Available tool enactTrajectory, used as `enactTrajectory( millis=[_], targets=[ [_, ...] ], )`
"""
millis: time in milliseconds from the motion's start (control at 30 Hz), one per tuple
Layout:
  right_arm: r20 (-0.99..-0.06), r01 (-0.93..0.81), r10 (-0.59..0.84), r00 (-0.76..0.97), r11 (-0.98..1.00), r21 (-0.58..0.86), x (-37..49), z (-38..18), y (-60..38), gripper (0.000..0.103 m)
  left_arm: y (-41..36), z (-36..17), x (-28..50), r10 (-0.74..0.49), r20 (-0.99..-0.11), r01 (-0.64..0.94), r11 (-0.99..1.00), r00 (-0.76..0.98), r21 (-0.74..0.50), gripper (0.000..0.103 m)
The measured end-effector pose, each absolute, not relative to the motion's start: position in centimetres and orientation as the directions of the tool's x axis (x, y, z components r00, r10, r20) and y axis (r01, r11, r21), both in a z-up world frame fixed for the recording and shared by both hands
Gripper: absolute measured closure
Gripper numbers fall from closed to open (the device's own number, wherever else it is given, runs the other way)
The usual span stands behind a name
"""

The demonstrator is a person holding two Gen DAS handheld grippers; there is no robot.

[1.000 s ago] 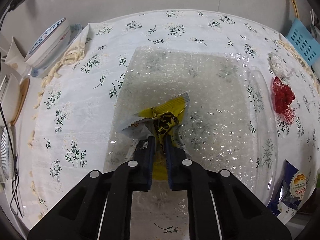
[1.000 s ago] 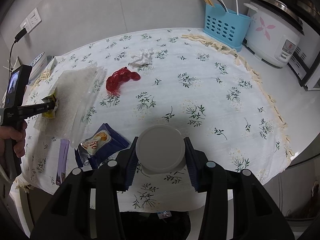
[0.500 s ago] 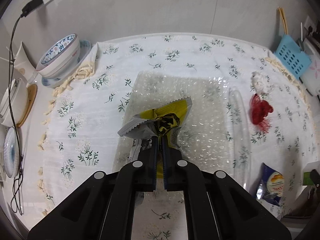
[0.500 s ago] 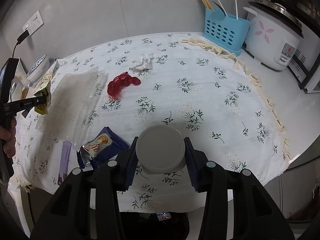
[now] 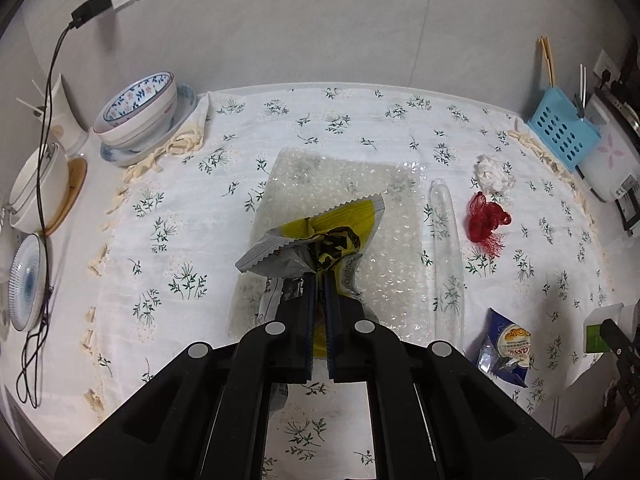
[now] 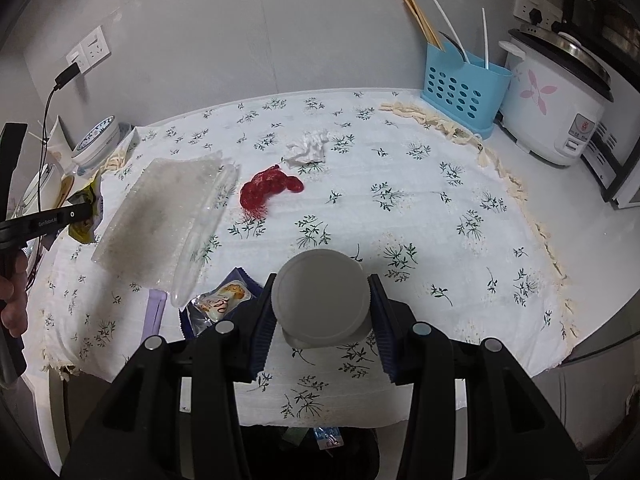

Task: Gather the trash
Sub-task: 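Carry the snack bag left and pill bottle right toward the counter edge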

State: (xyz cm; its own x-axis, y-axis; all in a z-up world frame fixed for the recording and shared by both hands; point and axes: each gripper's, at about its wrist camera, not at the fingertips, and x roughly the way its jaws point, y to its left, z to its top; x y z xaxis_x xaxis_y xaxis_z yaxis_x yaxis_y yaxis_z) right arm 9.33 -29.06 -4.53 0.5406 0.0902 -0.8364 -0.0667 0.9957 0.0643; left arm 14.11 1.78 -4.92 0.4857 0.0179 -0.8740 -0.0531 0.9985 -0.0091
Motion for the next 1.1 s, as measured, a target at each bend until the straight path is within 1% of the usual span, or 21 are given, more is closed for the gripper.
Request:
enactTrajectory(
  millis=[700,1100],
  targets=[
    [-0.805,-0.138,0.128,0.579,0.989,0.058,6.7,-1.7,-28.2,0.062,0.1,-1.0,8.5,-0.038,-0.837,-0.038,0.997,0.546,-0.070,0.100],
    [-0.795,-0.172,0.156,0.586,0.983,0.065,4.3,-0.6,-28.3,0.062,-1.5,0.2,5.1,-0.067,-0.823,-0.019,0.995,0.564,-0.095,0.100]
  ],
)
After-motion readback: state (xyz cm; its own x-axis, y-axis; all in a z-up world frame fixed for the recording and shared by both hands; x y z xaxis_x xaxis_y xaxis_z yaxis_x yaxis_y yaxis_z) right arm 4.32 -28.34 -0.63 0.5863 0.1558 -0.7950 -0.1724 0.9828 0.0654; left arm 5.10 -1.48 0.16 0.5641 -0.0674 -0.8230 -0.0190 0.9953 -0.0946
